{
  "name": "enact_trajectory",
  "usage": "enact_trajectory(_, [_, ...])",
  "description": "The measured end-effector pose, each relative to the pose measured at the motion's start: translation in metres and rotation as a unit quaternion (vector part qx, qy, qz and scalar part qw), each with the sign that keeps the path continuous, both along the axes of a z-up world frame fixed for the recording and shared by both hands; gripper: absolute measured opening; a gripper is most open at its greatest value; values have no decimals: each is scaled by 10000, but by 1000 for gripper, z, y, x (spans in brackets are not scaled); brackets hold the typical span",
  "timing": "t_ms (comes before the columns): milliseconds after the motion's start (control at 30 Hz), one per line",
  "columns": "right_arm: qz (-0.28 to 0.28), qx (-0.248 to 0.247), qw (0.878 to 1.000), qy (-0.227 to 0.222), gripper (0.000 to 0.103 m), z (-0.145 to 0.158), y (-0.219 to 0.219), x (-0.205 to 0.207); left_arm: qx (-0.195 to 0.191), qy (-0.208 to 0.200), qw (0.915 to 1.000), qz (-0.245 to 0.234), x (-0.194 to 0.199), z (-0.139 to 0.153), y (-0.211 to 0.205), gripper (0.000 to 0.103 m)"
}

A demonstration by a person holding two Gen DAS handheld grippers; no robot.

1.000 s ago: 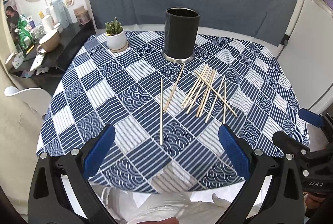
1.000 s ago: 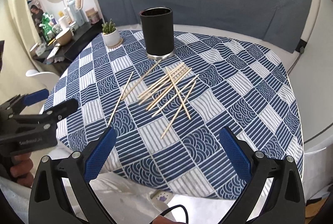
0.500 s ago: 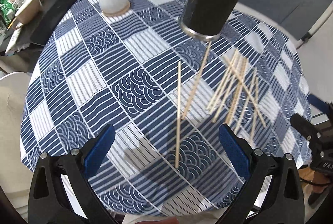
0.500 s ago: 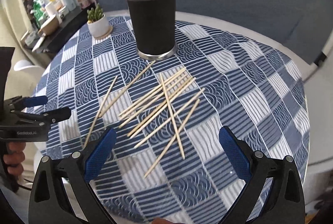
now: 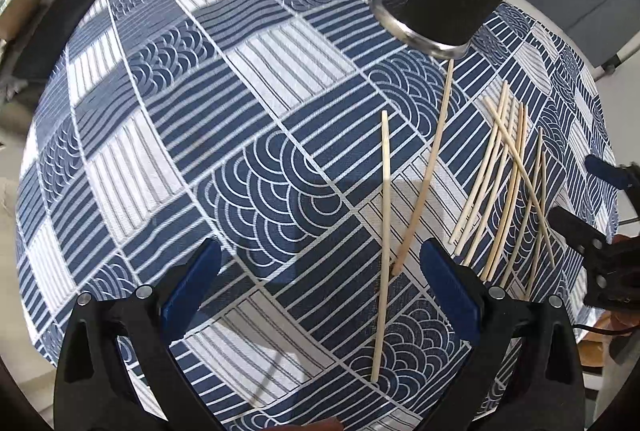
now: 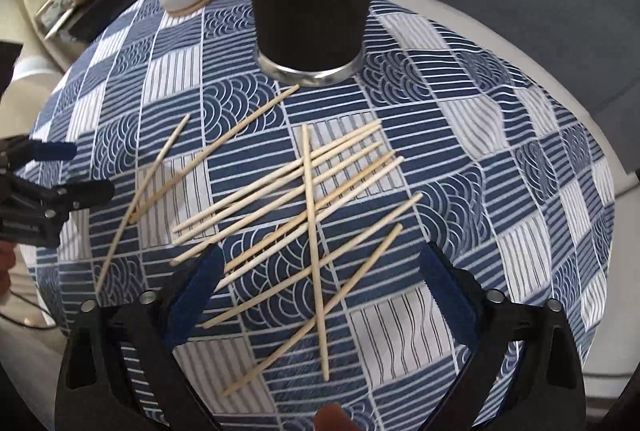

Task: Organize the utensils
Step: 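Lower the right gripper onto a wooden stick and close on it, then lift the stick upright with the right gripper and carry it over the black cup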

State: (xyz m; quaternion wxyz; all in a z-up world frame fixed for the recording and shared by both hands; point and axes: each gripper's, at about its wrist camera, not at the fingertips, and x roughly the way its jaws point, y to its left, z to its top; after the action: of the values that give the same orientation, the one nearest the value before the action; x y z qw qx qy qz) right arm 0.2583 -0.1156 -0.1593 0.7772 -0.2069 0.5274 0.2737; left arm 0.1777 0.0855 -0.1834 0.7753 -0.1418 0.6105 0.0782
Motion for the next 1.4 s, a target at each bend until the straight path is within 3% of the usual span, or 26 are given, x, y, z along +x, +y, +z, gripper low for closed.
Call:
enact_trajectory(33, [77,-27,9999,81,70,-4,1,3,-8,25,10000,12,1,-2,1,97])
enact_trajectory(167, [323,-178,9991,212,69,-17,5,12,105,127,9998,66,11,-9,1,97])
enact_trajectory(267, [467,-139,9983,305,61,-20,5,18,99,176,9997,154,21,-13,0,97])
enact_trajectory(367, [584,-171,9974,377,54,-26,2,22,326,214,9990,222,30,-17,-3,97])
enact_trajectory(467, [680,-221,9964,464,48,-33,1,25,236,428,9983,319,38,-27,-5,97])
enact_trajectory(600, [957,-237,9943,400,45,-35,4,24,558,475,9970,266,47,-31,-12,97])
enact_trajectory(800, [1253,-328,9912,261,26,-32,10,27,565,507,9963,414,63,-37,-17,99])
enact_trajectory(1100, [1669,-414,9851,93,27,-35,12,19,563,427,9965,442,43,-36,-12,99])
enact_trajectory(1167, [1717,-460,9841,37,21,-37,15,19,544,420,9964,497,41,-37,-12,99])
enact_trajectory(1200, [1761,-501,9831,12,9,-37,16,18,541,419,9963,519,40,-36,-11,99])
enact_trajectory(1233, [1804,-470,9824,109,7,-38,18,19,548,414,9961,549,41,-36,-11,98])
enact_trajectory(1300, [1803,-453,9825,126,6,-38,20,20,569,364,9961,571,37,-33,-12,94])
enact_trajectory(1400, [1724,-357,9841,220,5,-37,15,21,593,245,9965,541,31,-24,-14,67])
